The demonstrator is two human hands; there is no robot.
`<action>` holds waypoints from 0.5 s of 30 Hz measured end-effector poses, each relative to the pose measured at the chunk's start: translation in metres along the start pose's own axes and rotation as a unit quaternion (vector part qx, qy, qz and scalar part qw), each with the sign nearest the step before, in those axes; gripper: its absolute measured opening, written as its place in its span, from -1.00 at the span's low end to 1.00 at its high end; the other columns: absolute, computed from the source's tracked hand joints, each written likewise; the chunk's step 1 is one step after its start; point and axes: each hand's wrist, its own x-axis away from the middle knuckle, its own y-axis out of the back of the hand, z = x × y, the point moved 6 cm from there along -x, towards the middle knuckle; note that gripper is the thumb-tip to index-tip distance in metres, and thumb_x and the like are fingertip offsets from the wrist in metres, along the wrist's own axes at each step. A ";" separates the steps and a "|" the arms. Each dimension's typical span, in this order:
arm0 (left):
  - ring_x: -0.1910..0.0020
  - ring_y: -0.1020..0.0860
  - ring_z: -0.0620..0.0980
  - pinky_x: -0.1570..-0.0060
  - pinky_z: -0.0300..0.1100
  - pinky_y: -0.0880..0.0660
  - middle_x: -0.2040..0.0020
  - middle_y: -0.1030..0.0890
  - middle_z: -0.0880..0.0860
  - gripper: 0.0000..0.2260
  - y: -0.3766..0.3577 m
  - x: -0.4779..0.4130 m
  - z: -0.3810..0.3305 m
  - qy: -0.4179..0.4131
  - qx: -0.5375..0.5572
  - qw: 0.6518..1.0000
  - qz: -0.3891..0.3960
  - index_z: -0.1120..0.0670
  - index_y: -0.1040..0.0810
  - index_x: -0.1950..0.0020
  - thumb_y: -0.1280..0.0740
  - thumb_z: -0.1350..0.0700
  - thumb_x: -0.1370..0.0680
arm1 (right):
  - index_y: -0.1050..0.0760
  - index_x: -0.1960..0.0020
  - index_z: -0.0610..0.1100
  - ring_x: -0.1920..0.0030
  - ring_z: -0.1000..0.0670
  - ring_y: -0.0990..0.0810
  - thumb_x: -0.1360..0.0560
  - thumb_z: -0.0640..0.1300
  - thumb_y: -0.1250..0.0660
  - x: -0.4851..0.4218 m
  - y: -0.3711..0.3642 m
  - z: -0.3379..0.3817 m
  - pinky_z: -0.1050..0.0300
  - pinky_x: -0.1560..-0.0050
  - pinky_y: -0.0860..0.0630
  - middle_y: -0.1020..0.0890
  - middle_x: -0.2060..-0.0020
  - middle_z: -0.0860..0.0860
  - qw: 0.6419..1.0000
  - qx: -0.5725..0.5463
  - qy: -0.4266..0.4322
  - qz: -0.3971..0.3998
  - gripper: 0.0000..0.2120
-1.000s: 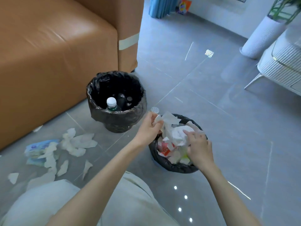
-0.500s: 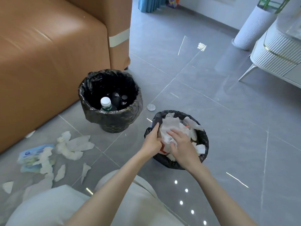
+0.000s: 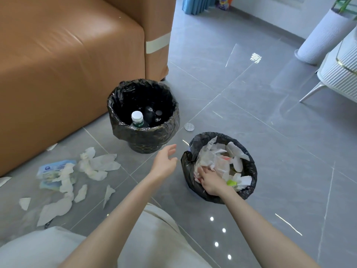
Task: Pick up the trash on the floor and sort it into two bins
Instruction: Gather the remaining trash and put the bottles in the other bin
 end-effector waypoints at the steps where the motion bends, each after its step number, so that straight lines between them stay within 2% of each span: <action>1: -0.34 -0.41 -0.01 0.12 -0.33 -0.39 -0.39 -0.42 0.05 -0.57 0.003 0.003 -0.002 -0.006 -0.006 1.000 0.001 0.06 -0.31 -0.44 -0.18 0.30 -0.58 | -0.12 -0.49 -0.10 -0.48 -0.19 -0.14 -0.62 -0.07 0.02 -0.001 0.003 0.002 -0.13 -0.43 -0.18 -0.14 -0.51 -0.10 1.000 -0.009 -0.002 0.016 -0.56; 3: -0.32 -0.42 -0.03 0.15 -0.33 -0.38 -0.38 -0.43 0.03 -0.58 0.008 0.009 -0.004 -0.015 -0.014 1.000 0.002 0.04 -0.32 -0.44 -0.18 0.27 -0.59 | -0.31 -0.36 -0.12 -0.35 -0.20 -0.35 -0.61 -0.06 0.01 0.003 0.022 0.008 -0.08 -0.32 -0.32 -0.37 -0.39 -0.17 0.999 -0.034 -0.008 0.001 -0.63; 5: -0.29 -0.44 -0.05 0.09 -0.30 -0.37 -0.36 -0.45 0.03 -0.60 0.018 0.014 -0.005 -0.023 -0.015 1.000 -0.009 0.04 -0.33 -0.43 -0.18 0.26 -0.59 | -0.41 -0.24 -0.10 -0.15 -0.20 -0.50 -0.58 -0.05 -0.02 0.013 0.049 0.012 -0.05 -0.14 -0.45 -0.54 -0.19 -0.16 0.994 -0.067 -0.022 -0.084 -0.67; 8: -0.25 -0.48 -0.03 0.02 -0.27 -0.38 -0.31 -0.50 0.03 -0.61 0.037 0.021 -0.006 -0.023 -0.005 0.999 -0.032 0.05 -0.36 -0.40 -0.17 0.26 -0.58 | -0.42 -0.21 -0.10 -0.09 -0.17 -0.51 -0.57 -0.07 -0.04 0.037 0.083 0.025 -0.06 -0.04 -0.46 -0.55 -0.13 -0.12 0.977 -0.058 -0.036 -0.203 -0.70; 11: -0.16 -0.52 -0.02 0.00 -0.24 -0.40 -0.26 -0.54 0.06 -0.63 0.066 0.028 0.000 -0.007 0.005 0.998 -0.065 0.06 -0.39 -0.38 -0.17 0.27 -0.58 | -0.46 -0.19 -0.08 -0.14 -0.15 -0.46 -0.52 -0.11 -0.12 0.056 0.109 0.056 -0.04 -0.08 -0.38 -0.57 -0.10 -0.06 0.955 -0.001 -0.005 -0.296 -0.71; 13: -0.16 -0.51 -0.02 -0.01 -0.24 -0.39 -0.25 -0.55 0.07 -0.64 0.091 0.034 0.004 0.004 -0.008 0.996 -0.091 0.08 -0.41 -0.36 -0.16 0.27 -0.58 | -0.47 -0.22 -0.05 -0.15 -0.12 -0.46 -0.50 -0.14 -0.15 0.063 0.116 0.084 -0.01 -0.09 -0.39 -0.58 -0.09 -0.02 0.947 -0.061 0.048 -0.311 -0.69; 15: -0.12 -0.50 -0.04 0.06 -0.25 -0.40 -0.25 -0.55 0.08 -0.64 0.122 0.040 0.008 0.017 -0.018 0.993 -0.116 0.10 -0.40 -0.37 -0.13 0.27 -0.59 | -0.47 -0.22 -0.04 -0.13 -0.10 -0.48 -0.50 -0.16 -0.16 0.064 0.112 0.116 0.00 -0.06 -0.46 -0.58 -0.06 -0.02 0.948 -0.120 0.099 -0.279 -0.68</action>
